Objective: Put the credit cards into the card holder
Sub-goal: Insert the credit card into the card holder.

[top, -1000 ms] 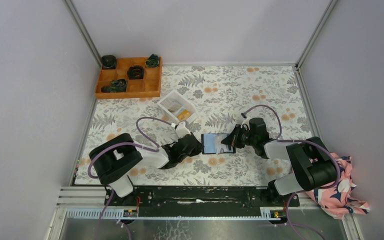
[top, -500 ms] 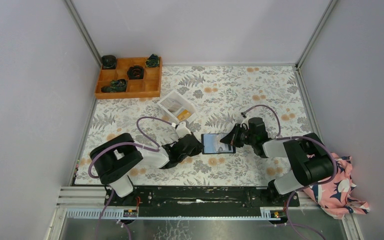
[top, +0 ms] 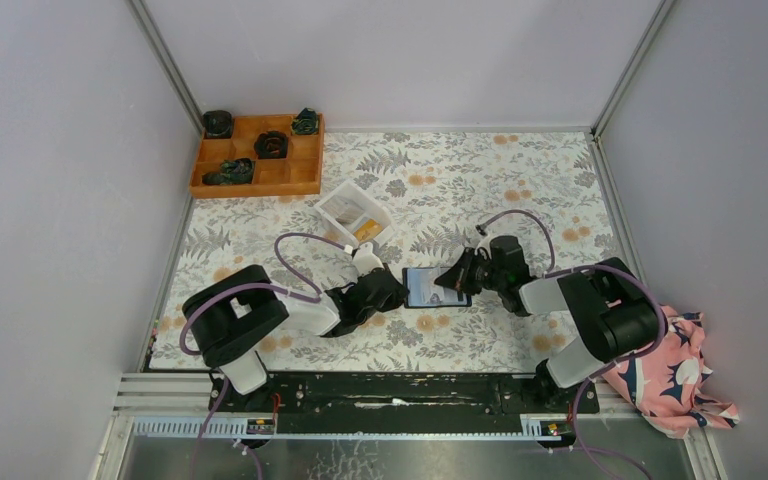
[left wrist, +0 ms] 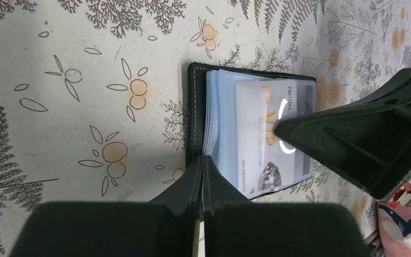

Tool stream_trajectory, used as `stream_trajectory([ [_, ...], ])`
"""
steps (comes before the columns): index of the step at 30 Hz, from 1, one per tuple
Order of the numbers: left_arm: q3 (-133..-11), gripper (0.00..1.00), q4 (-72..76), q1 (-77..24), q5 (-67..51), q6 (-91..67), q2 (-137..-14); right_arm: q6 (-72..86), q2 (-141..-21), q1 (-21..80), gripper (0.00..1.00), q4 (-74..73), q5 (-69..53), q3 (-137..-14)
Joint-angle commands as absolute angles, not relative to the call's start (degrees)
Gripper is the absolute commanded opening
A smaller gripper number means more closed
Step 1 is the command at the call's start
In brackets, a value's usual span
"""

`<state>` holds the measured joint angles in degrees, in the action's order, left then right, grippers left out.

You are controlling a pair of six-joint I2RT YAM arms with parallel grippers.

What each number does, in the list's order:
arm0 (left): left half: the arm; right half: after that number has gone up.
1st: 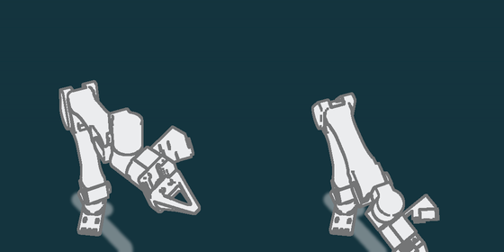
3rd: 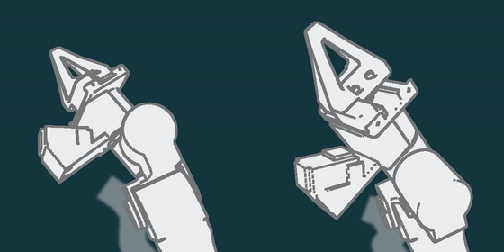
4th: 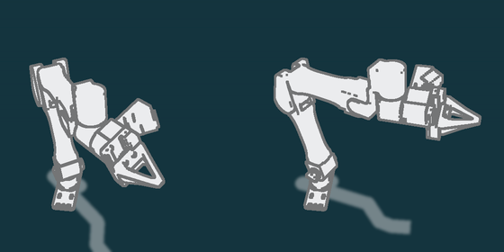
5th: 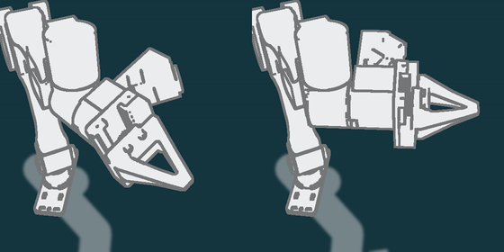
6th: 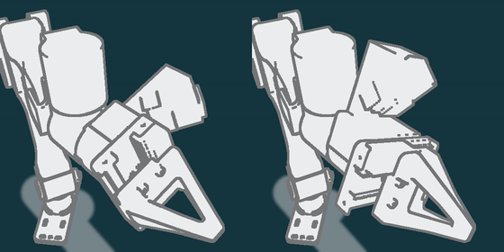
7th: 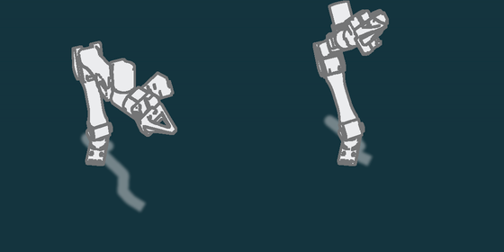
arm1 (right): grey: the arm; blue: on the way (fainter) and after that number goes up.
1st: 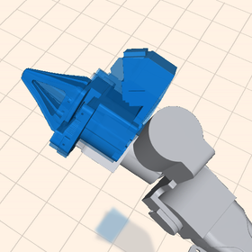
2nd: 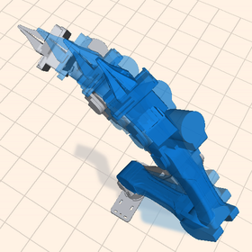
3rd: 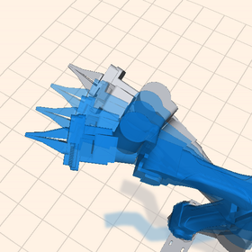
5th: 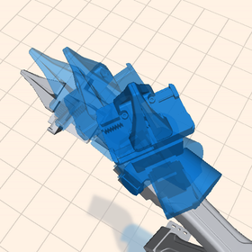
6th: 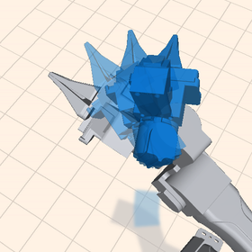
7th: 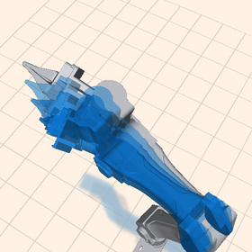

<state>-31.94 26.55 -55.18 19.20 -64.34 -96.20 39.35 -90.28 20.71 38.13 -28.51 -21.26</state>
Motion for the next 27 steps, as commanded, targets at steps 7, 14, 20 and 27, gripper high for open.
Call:
stream_trajectory([
  [7,-31.73,0.00,24.02,-54.91,18.35,-62.58,-99.58,37.38,-92.87,28.87,0.00,30.85,-18.90,-22.58],
  [14,-31.37,0.00,24.66,-54.84,17.82,-62.49,-99.92,36.46,-91.33,30.53,0.34,26.60,-16.02,-24.21],
  [20,-30.23,0.00,25.33,-54.91,17.89,-62.97,-99.29,33.92,-86.59,30.67,0.46,19.52,-11.71,-25.67],
  [27,-28.94,0.00,25.14,-54.85,18.74,-63.19,-97.09,32.26,-81.26,30.60,0.49,12.65,-6.69,-26.71],
])
